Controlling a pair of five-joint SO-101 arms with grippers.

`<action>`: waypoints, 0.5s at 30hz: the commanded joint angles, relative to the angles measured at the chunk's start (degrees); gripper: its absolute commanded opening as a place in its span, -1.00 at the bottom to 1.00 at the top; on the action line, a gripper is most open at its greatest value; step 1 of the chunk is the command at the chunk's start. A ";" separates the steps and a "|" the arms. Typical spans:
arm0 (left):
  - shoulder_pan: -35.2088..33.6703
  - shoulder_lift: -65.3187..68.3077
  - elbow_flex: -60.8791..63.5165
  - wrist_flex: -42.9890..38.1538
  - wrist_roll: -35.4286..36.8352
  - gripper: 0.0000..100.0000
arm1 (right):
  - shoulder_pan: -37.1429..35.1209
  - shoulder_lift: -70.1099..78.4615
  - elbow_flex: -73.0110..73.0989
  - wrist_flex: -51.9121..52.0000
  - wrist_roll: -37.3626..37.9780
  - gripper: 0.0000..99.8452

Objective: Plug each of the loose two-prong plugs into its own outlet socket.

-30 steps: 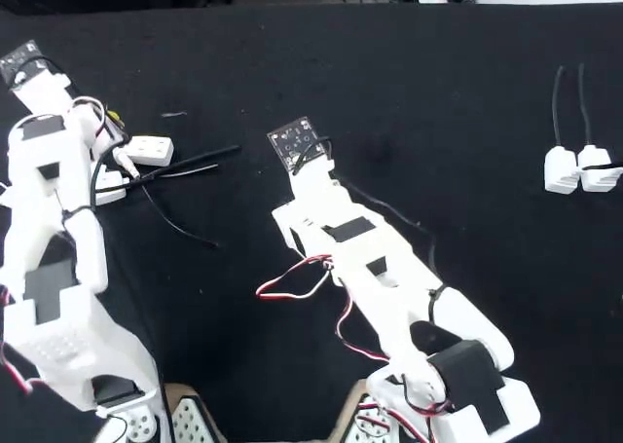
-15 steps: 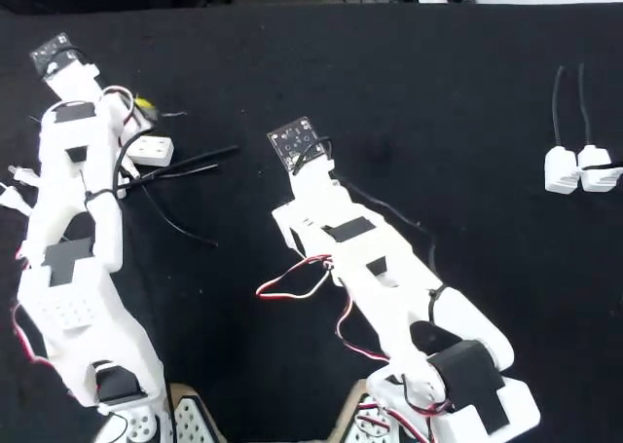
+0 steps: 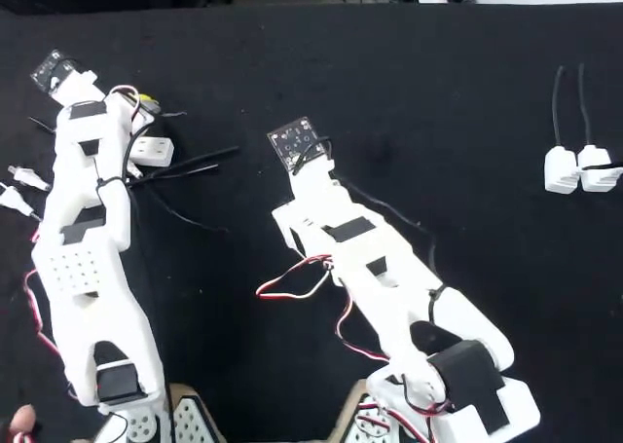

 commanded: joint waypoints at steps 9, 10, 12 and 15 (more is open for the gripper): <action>1.71 1.85 -15.34 17.58 0.97 -0.39 | -1.05 -0.13 -0.22 -1.49 0.35 -0.98; 1.98 1.93 -16.75 19.96 -0.18 -0.39 | -1.05 -0.13 -0.22 -1.49 0.35 -0.98; 2.51 2.46 -18.68 23.56 -4.48 -0.39 | -1.05 -0.13 -0.22 -1.49 0.35 -0.98; 3.47 4.13 -20.09 25.67 -11.78 -0.39 | -1.05 -0.13 -0.22 -1.49 0.35 -0.98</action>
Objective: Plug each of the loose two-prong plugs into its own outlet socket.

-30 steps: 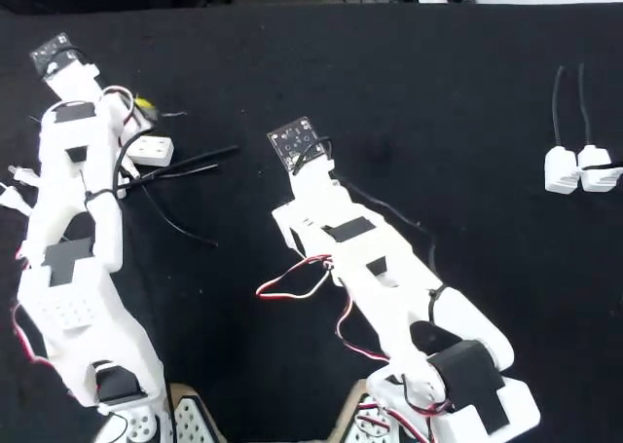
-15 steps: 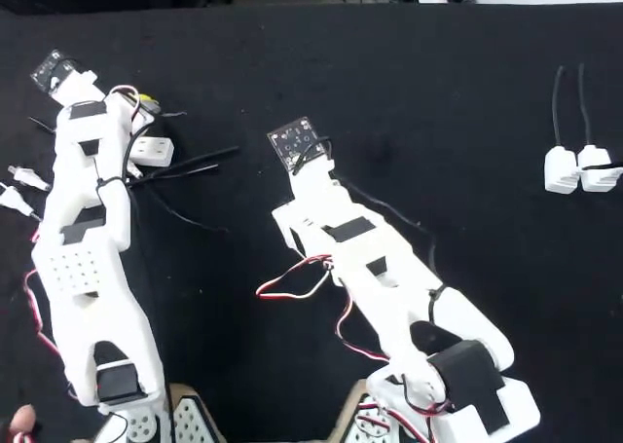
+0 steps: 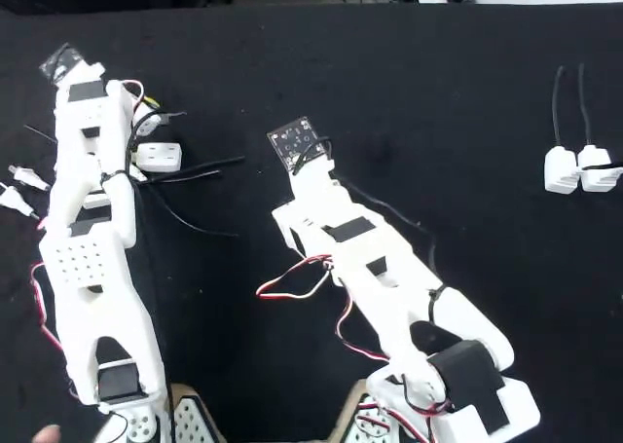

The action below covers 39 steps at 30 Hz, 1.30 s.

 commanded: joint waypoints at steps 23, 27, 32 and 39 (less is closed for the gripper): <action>3.74 5.63 -18.77 18.11 -44.66 -0.39 | -1.05 -0.13 -0.22 -1.49 0.35 -0.98; 3.74 6.07 -26.33 26.64 -44.84 -0.39 | -1.05 -0.13 -0.22 -1.49 0.35 -0.98; 2.51 5.54 -30.99 32.18 -44.04 -0.40 | -1.05 -0.13 -0.22 -1.49 0.35 -0.98; -6.20 5.45 -31.08 32.18 -40.53 -0.40 | -1.05 -0.13 -0.13 -1.49 0.35 -0.98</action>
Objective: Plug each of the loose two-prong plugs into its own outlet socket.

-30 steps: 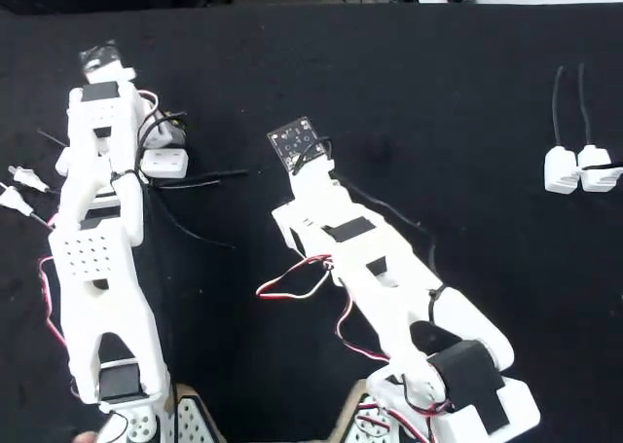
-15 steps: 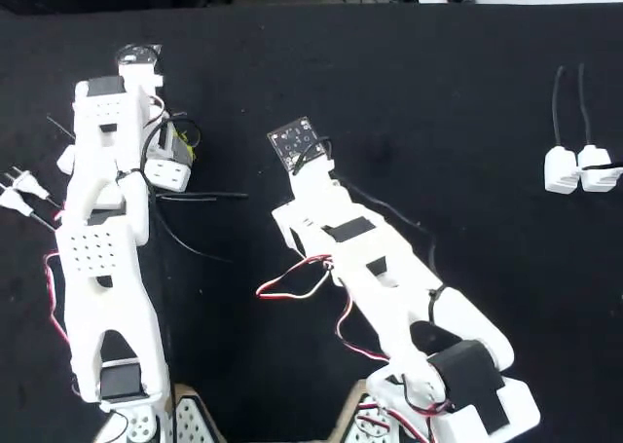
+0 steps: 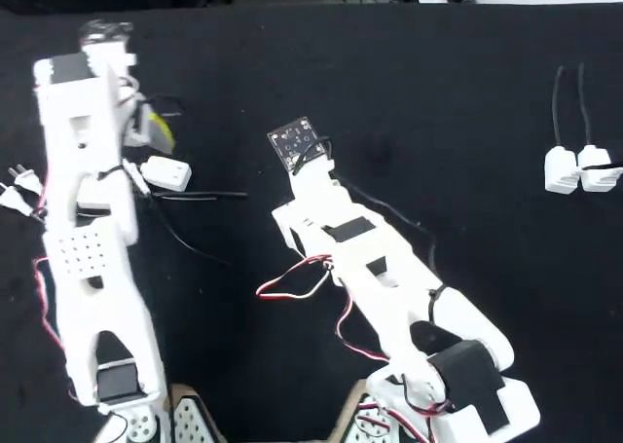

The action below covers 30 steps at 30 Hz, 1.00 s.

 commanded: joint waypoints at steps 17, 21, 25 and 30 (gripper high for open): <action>-15.25 -9.41 17.89 0.62 9.49 -0.40 | -1.05 -0.04 -0.13 -1.49 0.35 -0.98; -14.73 -14.95 25.36 0.09 12.31 -0.40 | -1.05 -0.04 -0.13 -1.49 0.35 -0.98; -14.29 -15.21 28.88 -5.27 10.90 -0.39 | -1.05 -0.04 -0.13 -1.49 0.35 -0.98; -12.88 -15.21 31.78 -6.59 15.12 -0.39 | -1.05 -0.04 -0.13 -1.49 0.35 -0.98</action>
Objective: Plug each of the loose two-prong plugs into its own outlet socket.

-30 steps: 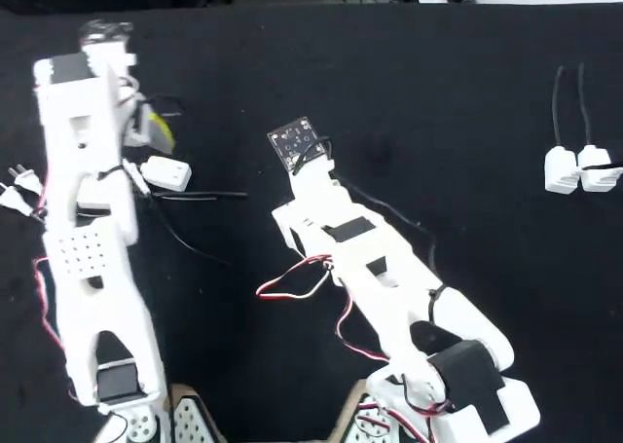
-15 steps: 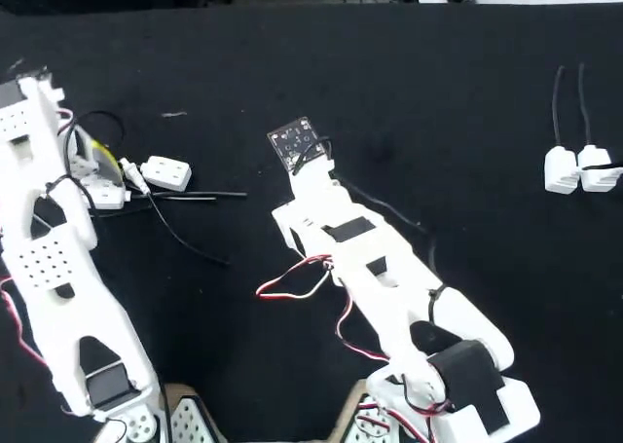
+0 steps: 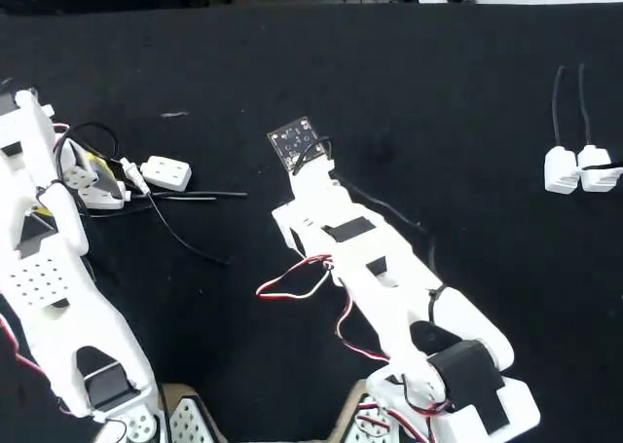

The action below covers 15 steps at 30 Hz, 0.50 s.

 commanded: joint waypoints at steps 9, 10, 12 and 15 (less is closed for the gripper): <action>4.00 -4.31 0.13 0.35 26.90 -0.39 | -1.05 -0.04 -0.13 -1.49 0.35 -0.98; 4.44 -4.22 0.13 0.97 29.19 -0.39 | -1.05 -0.04 -0.13 -1.49 0.35 -0.98; 4.70 -4.04 0.13 1.76 33.49 -0.39 | -1.05 -0.04 -0.13 -1.49 0.35 -0.98; 4.53 -3.78 0.13 1.58 39.82 -0.39 | -1.05 -0.04 -0.13 -1.49 0.35 -0.98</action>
